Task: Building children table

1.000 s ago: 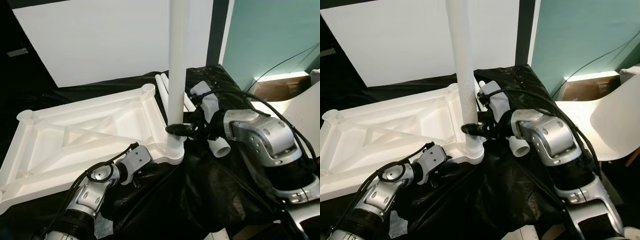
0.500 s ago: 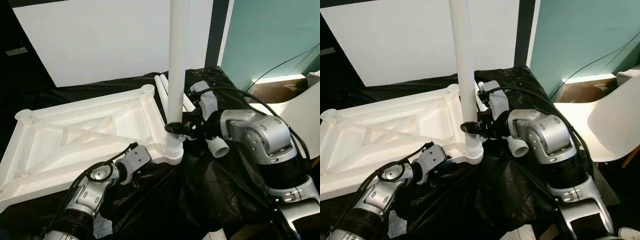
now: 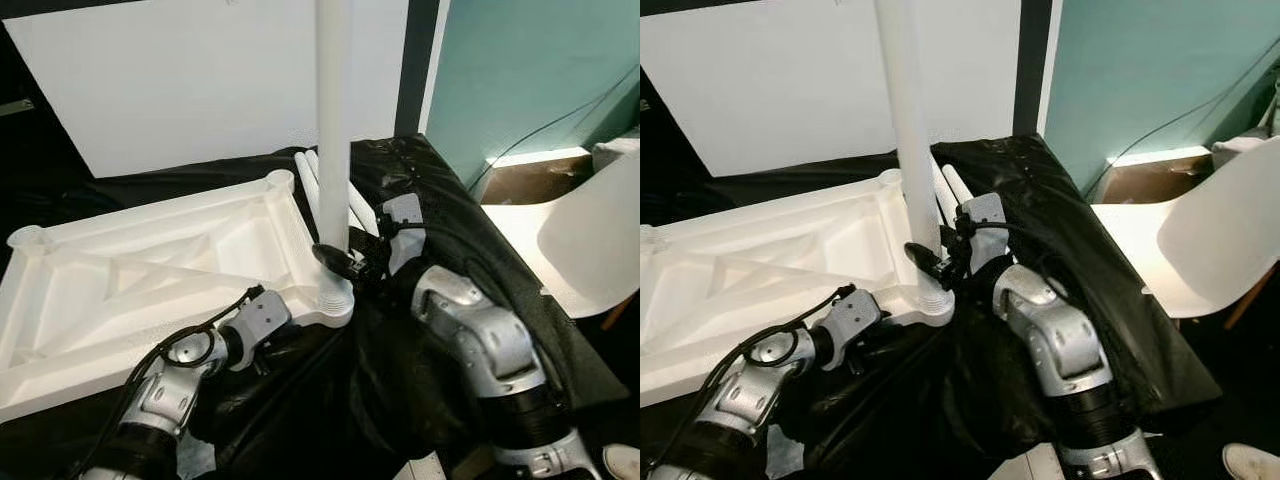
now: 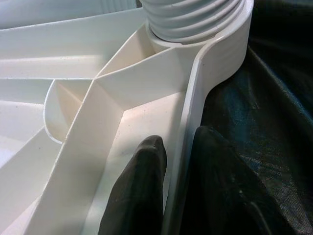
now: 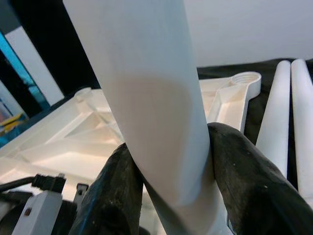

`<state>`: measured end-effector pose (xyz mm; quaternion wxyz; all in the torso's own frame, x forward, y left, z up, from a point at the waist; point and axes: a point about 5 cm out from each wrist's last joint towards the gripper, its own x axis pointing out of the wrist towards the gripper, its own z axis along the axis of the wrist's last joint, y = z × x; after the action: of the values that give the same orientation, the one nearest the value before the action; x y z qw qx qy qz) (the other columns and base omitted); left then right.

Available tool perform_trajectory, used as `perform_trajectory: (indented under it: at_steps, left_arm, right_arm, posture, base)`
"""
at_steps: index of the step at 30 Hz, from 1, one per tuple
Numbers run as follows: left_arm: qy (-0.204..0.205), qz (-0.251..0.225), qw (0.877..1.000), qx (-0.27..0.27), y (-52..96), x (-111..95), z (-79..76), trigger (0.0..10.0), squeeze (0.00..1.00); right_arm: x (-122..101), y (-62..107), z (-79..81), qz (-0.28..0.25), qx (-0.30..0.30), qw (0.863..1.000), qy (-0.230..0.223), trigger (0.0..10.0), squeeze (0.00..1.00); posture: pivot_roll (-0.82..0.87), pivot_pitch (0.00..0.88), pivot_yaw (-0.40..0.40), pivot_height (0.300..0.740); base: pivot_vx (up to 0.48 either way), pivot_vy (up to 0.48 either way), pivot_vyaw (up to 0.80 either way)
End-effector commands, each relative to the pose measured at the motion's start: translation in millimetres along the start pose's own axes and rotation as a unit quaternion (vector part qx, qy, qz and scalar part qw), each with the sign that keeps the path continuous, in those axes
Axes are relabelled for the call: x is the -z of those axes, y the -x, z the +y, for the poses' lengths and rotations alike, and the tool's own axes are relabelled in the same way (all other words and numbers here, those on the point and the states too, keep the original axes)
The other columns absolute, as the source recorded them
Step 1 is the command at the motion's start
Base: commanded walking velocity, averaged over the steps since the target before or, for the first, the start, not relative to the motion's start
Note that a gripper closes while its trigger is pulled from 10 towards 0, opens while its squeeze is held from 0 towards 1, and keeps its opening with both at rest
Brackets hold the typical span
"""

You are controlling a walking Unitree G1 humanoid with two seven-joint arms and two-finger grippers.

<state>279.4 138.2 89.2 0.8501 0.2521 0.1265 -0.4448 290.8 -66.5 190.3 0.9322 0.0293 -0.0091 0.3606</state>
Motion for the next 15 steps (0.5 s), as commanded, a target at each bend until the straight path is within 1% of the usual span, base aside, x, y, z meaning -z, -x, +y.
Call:
perform_trajectory:
  at_steps: [1, 2, 3, 4, 5, 7, 9, 10, 11, 14, 15]
  left_arm:
    - [0.023, 0.020, 1.000, -0.008, -3.0, 13.1, -11.8, 10.0, 0.00]
    - [0.024, 0.022, 0.999, -0.008, -1.7, 14.2, -12.2, 10.0, 0.00]
    - [0.024, 0.022, 0.999, -0.008, -1.7, 14.2, -12.2, 10.0, 0.00]
    - [0.025, 0.023, 0.999, -0.008, -0.6, 15.0, -12.4, 10.0, 0.00]
    - [0.026, 0.024, 0.999, -0.008, 0.7, 15.8, -12.7, 10.0, 0.00]
    - [0.026, 0.025, 0.999, -0.008, 1.1, 16.2, -12.7, 10.0, 0.00]
    - [0.027, 0.025, 0.999, -0.009, 1.3, 16.4, -12.5, 10.0, 0.00]
    - [0.027, 0.025, 0.999, -0.009, 1.3, 16.4, -12.5, 10.0, 0.00]
    - [0.027, 0.025, 0.999, -0.010, 1.1, 16.3, -12.3, 10.0, 0.00]
    - [0.027, 0.025, 0.999, -0.010, 0.4, 15.7, -12.2, 10.0, 0.00]
    - [0.027, 0.023, 0.999, -0.011, -0.6, 14.8, -12.2, 10.0, 0.00]
  right_arm:
    - [14.0, 2.3, -10.5, 0.013, 0.047, 0.998, -0.029, 10.0, 0.00]
    - [13.0, 1.9, -12.9, -0.004, 0.070, 0.997, -0.028, 10.0, 0.00]
    - [13.0, 1.9, -12.9, -0.004, 0.070, 0.997, -0.028, 10.0, 0.00]
    - [12.8, 1.1, -13.9, -0.018, 0.091, 0.995, -0.023, 10.0, 0.00]
    - [10.7, -0.2, -13.3, -0.035, 0.111, 0.993, -0.008, 10.0, 1.00]
    - [8.7, -0.8, -11.8, -0.043, 0.111, 0.993, -0.001, 10.0, 1.00]
    - [7.4, -1.0, -9.5, -0.050, 0.101, 0.994, 0.017, 10.0, 1.00]
    - [7.4, -1.0, -9.5, -0.050, 0.101, 0.994, 0.017, 10.0, 1.00]
    - [6.2, -0.9, -8.4, -0.052, 0.092, 0.994, 0.029, 10.0, 0.00]
    - [5.5, 0.0, -8.0, -0.057, 0.081, 0.994, 0.043, 10.0, 0.00]
    - [5.4, 1.1, -8.8, -0.060, 0.072, 0.994, 0.056, 10.0, 0.00]
  posture:
    - [0.00, 0.000, 0.027, 0.740]
    - [0.01, 0.000, 0.030, 0.740]
    - [0.01, 0.000, 0.030, 0.740]
    - [0.01, 0.000, 0.031, 0.740]
    - [0.02, 0.000, 0.033, 0.740]
    - [0.02, 0.000, 0.033, 0.740]
    - [0.01, 0.000, 0.032, 0.740]
    - [0.01, 0.000, 0.032, 0.740]
    - [0.01, 0.000, 0.030, 0.740]
    - [0.00, 0.000, 0.030, 0.740]
    - [0.00, 0.000, 0.028, 0.740]
  base:
    - [0.000, 0.000, 0.00]
    - [0.000, 0.000, 0.00]
    - [0.000, 0.000, 0.00]
    - [0.000, 0.000, 0.00]
    - [0.000, 0.000, 0.00]
    - [0.000, 0.000, 0.00]
    - [0.000, 0.000, 0.00]
    - [0.000, 0.000, 0.00]
    - [0.000, 0.000, 0.00]
    - [0.000, 0.000, 0.00]
    - [0.000, 0.000, 0.00]
